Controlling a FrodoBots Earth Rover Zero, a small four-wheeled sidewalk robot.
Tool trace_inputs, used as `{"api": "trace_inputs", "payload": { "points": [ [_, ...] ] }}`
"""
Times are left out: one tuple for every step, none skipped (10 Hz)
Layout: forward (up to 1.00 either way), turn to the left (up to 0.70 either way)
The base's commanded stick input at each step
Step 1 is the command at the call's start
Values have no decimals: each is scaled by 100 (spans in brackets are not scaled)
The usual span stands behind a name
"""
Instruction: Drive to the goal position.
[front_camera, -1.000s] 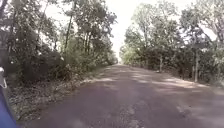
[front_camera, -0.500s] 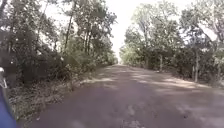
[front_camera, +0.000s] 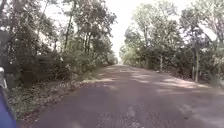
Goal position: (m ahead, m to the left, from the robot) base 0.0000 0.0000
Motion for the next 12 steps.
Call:
{"api": "trace_inputs", "payload": {
  "points": [
    [6, -3],
    [5, -3],
    [5, -3],
    [5, -3],
    [5, -3],
    [5, -3],
    [6, -3],
    [5, -3],
    [5, -3],
    [5, -3],
    [6, -3],
    [5, -3]
  ]
}}
